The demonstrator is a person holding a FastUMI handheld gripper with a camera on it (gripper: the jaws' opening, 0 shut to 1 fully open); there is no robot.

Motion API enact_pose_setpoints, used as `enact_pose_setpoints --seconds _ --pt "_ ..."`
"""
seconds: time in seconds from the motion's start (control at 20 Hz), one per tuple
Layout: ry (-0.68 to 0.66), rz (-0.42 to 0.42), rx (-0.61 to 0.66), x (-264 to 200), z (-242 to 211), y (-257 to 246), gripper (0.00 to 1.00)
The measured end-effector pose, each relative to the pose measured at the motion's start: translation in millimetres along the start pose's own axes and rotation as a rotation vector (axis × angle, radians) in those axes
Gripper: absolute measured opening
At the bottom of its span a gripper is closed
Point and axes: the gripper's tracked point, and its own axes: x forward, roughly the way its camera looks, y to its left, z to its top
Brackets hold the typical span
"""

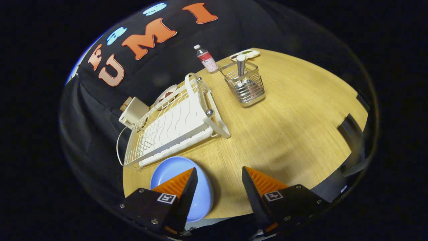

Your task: Take the plate from the dish rack, then take the spoon from the basket and place it into the plate.

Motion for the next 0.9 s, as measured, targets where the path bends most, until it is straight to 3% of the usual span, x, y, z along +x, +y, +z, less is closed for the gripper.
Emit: enact_pose_setpoints --seconds 0.1,0.2,0.45,0.9 --pt "-0.044 -0.051 -0.052 -7 22 -12 0.93" --pt "-0.088 -0.09 -0.107 -12 43 -22 0.99" --pt "-0.227 -0.15 -0.228 -22 102 -33 0.98" --pt "-0.439 -0.077 -0.389 0 187 -21 0.98"
